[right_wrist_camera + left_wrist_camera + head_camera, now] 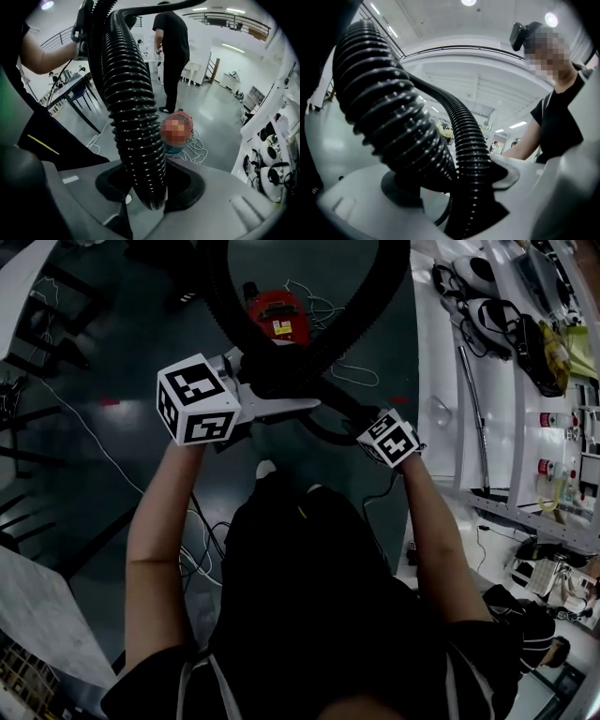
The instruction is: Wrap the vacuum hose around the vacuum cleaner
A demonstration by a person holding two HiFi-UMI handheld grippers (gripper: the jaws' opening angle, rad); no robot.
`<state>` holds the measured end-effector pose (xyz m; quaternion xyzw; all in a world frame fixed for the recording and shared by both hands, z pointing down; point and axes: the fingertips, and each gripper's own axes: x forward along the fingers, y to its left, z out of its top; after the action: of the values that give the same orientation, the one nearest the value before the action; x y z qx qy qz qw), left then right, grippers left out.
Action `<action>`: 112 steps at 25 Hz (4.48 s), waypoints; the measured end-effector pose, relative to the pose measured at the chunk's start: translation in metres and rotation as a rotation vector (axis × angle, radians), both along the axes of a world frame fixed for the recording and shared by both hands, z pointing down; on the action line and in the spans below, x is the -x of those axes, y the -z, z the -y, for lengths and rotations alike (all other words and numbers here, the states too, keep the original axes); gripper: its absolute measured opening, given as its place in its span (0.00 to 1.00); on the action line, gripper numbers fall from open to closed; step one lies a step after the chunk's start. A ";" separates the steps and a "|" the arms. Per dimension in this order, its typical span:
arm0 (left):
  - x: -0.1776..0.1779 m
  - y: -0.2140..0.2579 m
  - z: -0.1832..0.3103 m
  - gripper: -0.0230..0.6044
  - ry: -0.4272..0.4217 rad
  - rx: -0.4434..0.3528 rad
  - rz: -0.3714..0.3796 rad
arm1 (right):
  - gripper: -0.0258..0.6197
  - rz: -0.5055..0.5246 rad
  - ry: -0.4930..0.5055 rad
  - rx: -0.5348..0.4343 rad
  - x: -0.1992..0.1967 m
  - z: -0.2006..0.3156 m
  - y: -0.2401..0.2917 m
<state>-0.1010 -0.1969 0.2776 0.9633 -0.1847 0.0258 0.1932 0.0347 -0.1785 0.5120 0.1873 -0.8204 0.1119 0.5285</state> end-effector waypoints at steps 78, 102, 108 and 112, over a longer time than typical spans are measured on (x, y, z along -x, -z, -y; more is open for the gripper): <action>0.060 -0.348 0.331 0.67 0.312 0.506 -0.023 | 0.26 -0.130 0.219 0.202 0.008 0.299 -0.234; 0.110 -0.379 0.413 0.67 0.520 0.540 -0.065 | 0.25 -0.131 0.115 0.208 0.058 0.369 -0.252; 0.114 -0.407 0.426 0.68 0.539 0.620 -0.034 | 0.25 -0.161 0.093 0.250 0.060 0.371 -0.266; 0.110 -0.424 0.423 0.70 0.528 0.705 -0.019 | 0.25 -0.178 0.094 0.272 0.056 0.365 -0.273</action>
<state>-0.2112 -0.6196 0.7018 0.7584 -0.4028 0.0282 0.5116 -0.0218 -0.5440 0.7852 0.0845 -0.7555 0.1800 0.6243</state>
